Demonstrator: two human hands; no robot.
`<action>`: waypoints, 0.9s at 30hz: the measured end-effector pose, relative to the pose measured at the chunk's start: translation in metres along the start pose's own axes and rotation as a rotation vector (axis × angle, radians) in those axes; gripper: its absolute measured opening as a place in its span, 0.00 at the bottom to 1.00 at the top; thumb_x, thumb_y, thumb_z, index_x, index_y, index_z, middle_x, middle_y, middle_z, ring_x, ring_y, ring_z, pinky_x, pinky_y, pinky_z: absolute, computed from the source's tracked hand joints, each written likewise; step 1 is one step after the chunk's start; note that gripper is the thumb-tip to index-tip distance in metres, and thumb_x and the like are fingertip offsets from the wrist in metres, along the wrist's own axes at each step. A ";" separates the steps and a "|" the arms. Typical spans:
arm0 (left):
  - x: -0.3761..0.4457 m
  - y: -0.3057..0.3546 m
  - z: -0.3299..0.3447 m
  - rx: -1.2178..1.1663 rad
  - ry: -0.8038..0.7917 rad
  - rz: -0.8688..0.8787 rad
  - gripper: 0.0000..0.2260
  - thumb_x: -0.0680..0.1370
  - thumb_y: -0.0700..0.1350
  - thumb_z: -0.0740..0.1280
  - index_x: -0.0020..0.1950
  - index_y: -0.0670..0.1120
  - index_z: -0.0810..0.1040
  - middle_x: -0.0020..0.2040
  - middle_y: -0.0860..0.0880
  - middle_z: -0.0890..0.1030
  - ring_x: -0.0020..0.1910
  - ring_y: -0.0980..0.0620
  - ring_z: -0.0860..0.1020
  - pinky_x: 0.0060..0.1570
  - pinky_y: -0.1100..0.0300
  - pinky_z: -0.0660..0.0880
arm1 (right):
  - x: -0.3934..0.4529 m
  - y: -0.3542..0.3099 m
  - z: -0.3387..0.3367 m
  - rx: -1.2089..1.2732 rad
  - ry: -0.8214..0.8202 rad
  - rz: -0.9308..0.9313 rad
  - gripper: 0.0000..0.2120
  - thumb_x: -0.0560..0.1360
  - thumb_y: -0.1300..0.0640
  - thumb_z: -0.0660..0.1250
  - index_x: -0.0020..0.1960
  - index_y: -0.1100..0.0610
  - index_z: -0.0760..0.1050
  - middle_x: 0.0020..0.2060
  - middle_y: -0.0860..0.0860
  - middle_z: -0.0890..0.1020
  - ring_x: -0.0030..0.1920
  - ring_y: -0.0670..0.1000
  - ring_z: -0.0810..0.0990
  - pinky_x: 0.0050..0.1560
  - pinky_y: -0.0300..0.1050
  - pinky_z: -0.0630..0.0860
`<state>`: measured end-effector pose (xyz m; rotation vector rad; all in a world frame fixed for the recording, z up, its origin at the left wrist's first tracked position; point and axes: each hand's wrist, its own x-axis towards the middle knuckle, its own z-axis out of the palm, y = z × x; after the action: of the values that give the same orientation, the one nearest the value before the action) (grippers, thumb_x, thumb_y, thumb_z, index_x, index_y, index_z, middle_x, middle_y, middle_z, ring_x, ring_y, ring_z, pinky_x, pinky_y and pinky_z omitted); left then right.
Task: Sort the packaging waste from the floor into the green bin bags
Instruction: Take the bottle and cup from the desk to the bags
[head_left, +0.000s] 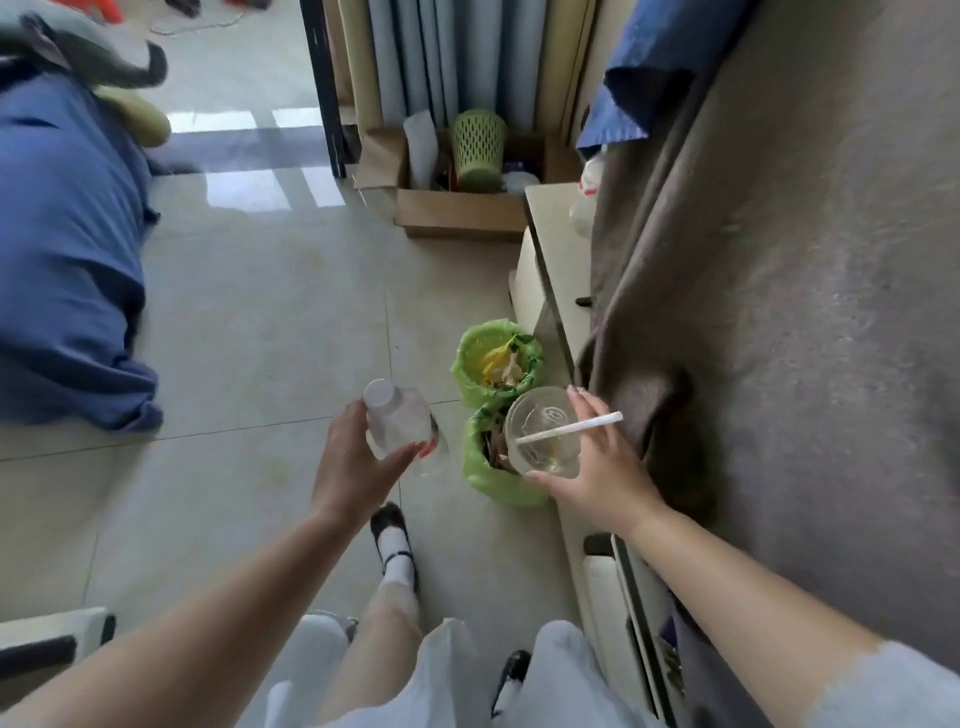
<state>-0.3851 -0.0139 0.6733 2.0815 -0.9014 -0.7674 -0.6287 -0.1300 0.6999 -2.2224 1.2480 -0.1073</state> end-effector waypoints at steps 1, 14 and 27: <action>0.019 0.000 -0.003 0.000 -0.011 -0.009 0.31 0.64 0.56 0.75 0.64 0.50 0.69 0.60 0.49 0.73 0.60 0.48 0.74 0.60 0.46 0.73 | 0.018 -0.001 0.001 0.000 -0.004 0.008 0.50 0.67 0.39 0.70 0.76 0.57 0.45 0.76 0.53 0.50 0.76 0.51 0.49 0.75 0.45 0.50; 0.332 0.023 -0.052 0.233 -0.364 0.188 0.33 0.66 0.48 0.76 0.68 0.49 0.67 0.65 0.48 0.71 0.63 0.47 0.73 0.61 0.46 0.72 | 0.231 -0.044 0.053 0.125 0.216 0.426 0.51 0.63 0.43 0.75 0.75 0.58 0.52 0.74 0.56 0.57 0.75 0.53 0.55 0.73 0.44 0.53; 0.456 0.035 0.066 0.295 -0.657 0.330 0.32 0.65 0.45 0.77 0.67 0.45 0.69 0.61 0.46 0.74 0.60 0.46 0.72 0.59 0.50 0.72 | 0.302 -0.019 0.120 0.299 0.490 0.816 0.51 0.60 0.36 0.73 0.73 0.63 0.59 0.70 0.60 0.67 0.70 0.60 0.66 0.68 0.56 0.66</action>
<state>-0.1834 -0.4140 0.5607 1.8535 -1.7542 -1.2175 -0.4054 -0.3116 0.5488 -1.3330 2.1438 -0.4947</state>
